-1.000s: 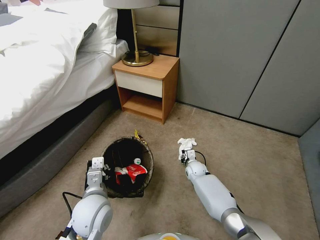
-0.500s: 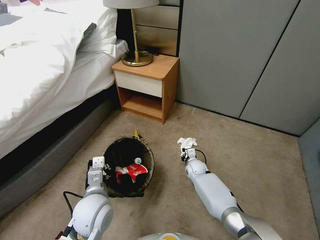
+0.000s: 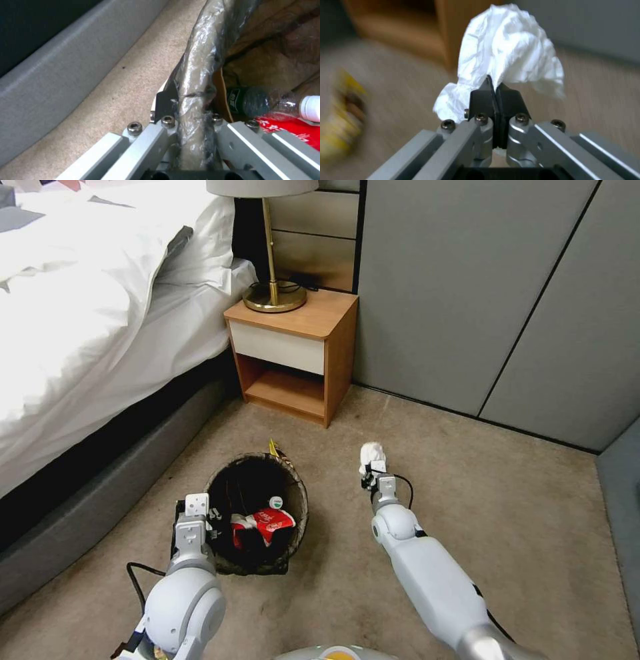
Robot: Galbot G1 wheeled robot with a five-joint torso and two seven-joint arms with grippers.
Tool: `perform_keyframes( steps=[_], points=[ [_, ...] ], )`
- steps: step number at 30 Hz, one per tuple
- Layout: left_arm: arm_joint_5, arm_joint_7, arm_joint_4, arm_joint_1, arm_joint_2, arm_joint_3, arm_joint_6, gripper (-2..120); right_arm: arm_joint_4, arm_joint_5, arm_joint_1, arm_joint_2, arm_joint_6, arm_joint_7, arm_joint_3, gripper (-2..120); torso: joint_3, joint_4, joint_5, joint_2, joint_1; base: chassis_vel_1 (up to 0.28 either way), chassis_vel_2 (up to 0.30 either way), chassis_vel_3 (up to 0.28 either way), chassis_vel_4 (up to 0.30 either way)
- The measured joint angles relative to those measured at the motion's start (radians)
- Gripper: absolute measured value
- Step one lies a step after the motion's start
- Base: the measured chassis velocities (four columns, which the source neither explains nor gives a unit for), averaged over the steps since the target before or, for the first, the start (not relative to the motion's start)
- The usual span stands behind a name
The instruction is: Pick up the trash bin, then pick up the garbage from the floor and place it into the trash bin.
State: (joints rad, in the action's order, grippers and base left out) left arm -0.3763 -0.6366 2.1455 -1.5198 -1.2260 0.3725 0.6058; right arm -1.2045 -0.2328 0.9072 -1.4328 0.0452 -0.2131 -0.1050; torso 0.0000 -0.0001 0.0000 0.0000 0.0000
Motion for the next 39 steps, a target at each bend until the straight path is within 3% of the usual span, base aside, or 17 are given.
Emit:
perform_keyframes(
  steps=[2,5,6,9,14,21,25,39],
  points=[
    [-0.004,-0.001,0.0,0.0,0.001,-0.001,0.001,0,-0.047,0.01,0.016,0.008,0.028,0.017,0.002,0,0.0,-0.0002,0.0,0.0,0.0,0.0,0.0,0.0,0.0],
    [-0.018,-0.006,-0.001,0.001,0.011,-0.005,0.005,0,-0.28,0.045,0.091,0.052,0.138,0.124,0.024,0,0.0,0.0,0.0001,0.0,0.0,0.0,0.0,0.0,0.0],
    [-0.018,-0.006,-0.001,0.001,0.011,-0.005,0.005,0,-0.28,0.045,0.091,0.052,0.138,0.124,0.024,0,0.0,0.0,0.0001,0.0,0.0,0.0,0.0,0.0,0.0],
    [-0.022,-0.008,-0.001,0.002,0.013,-0.007,0.007,0,-0.466,0.068,0.151,0.088,0.187,0.19,0.068,0,0.0,0.0001,-0.0001,0.0,0.0,0.0,0.0,0.0,0.0],
    [-0.023,-0.008,0.001,0.0,0.016,-0.006,0.008,0,-0.618,0.088,0.225,0.13,0.211,0.213,0.156,0,0.0,0.0001,0.0,0.0,0.0,0.0,0.0,0.0,0.0],
    [-0.023,-0.009,0.001,0.003,0.013,-0.011,0.008,0,-0.663,0.135,0.277,0.158,0.233,0.224,0.263,0,0.0,0.0001,0.0,0.0,0.0,0.0,0.0,0.0,0.0],
    [-0.021,-0.009,0.0,0.005,0.006,-0.014,0.009,0,-0.617,0.17,0.295,0.162,0.256,0.226,0.315,0,0.0,0.0001,-0.0001,0.0,0.0,0.0,0.0,0.0,0.0],
    [-0.021,-0.011,0.005,0.006,0.004,-0.011,0.01,0,-0.469,0.186,0.314,0.144,0.293,0.216,0.342,0,0.0,0.0002,-0.0003,0.0,0.0,0.0,0.0,0.0,0.0]
  ],
)
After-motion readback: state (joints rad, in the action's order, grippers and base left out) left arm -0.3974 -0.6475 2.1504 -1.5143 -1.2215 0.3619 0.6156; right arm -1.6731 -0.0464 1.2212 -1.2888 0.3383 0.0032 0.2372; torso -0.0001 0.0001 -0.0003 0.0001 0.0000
